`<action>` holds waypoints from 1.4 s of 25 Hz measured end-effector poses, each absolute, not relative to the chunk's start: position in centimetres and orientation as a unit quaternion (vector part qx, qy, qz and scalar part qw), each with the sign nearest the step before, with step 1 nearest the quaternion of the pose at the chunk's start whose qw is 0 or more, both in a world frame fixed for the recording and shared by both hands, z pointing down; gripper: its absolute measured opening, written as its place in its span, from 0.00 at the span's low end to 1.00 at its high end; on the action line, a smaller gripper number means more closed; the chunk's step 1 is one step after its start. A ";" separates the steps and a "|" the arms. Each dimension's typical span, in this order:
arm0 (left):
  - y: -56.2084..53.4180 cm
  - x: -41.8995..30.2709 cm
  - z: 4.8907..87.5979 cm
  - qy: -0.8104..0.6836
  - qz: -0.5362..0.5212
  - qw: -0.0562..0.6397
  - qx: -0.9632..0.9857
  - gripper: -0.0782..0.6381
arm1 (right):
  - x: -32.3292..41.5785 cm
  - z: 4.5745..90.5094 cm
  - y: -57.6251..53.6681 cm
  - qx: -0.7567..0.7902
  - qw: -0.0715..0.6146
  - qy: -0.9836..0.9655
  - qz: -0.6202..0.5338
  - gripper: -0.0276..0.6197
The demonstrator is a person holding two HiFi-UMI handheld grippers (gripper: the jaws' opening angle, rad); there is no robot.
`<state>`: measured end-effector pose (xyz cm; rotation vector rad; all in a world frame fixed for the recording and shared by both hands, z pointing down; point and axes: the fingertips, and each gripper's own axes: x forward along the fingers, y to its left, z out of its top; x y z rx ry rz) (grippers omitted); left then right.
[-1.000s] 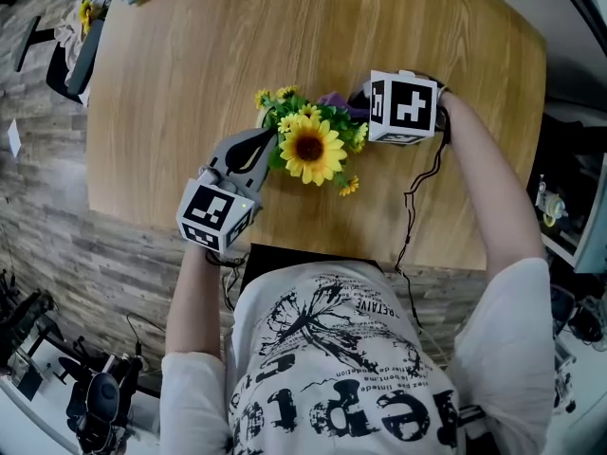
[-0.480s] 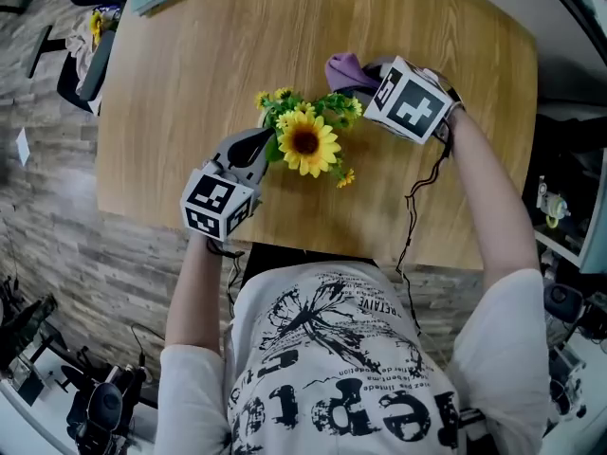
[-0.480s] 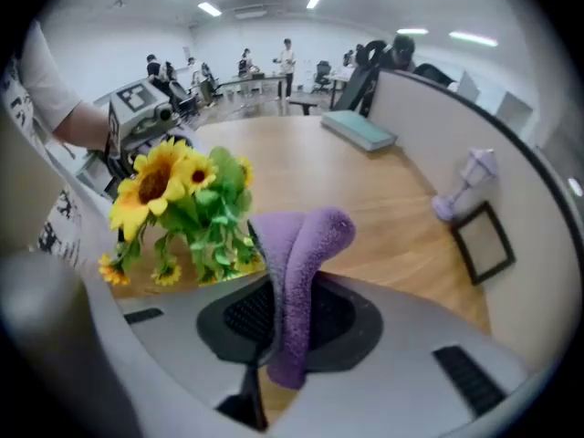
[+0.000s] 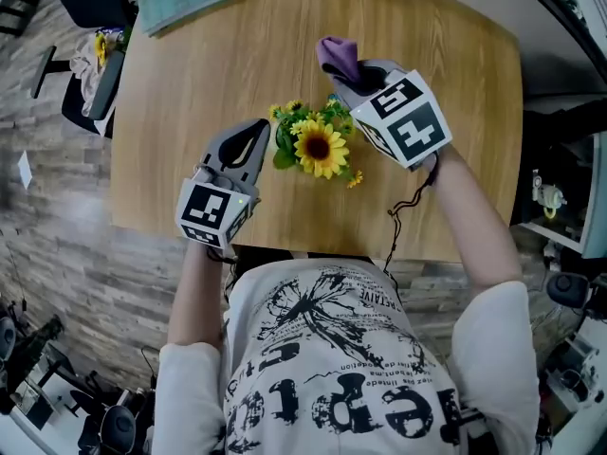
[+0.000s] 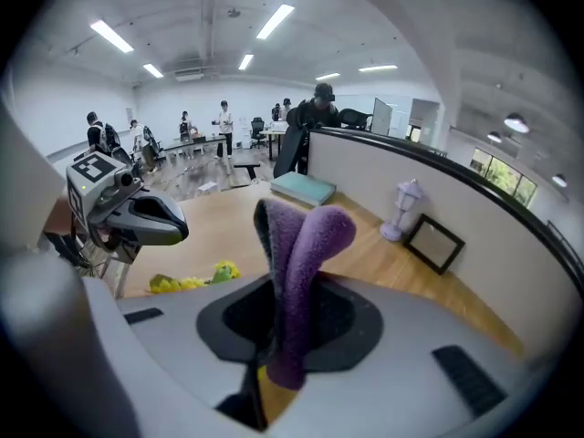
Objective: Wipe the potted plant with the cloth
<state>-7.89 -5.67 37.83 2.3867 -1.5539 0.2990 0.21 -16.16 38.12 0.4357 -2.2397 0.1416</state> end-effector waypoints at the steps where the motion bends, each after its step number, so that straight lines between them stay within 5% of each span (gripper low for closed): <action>1: -5.8 -8.2 37.1 -0.533 0.098 0.130 0.831 0.11 | -0.3 37.6 -15.9 0.183 0.408 -0.892 0.059 0.15; 14: -6.1 -16.7 33.7 -0.410 0.087 0.094 0.903 0.11 | -9.3 35.7 -10.1 0.321 0.373 -0.860 0.136 0.16; 35: -2.4 -24.0 40.2 -0.365 0.135 0.135 0.911 0.11 | -12.1 50.1 -3.9 0.462 0.344 -0.747 0.333 0.16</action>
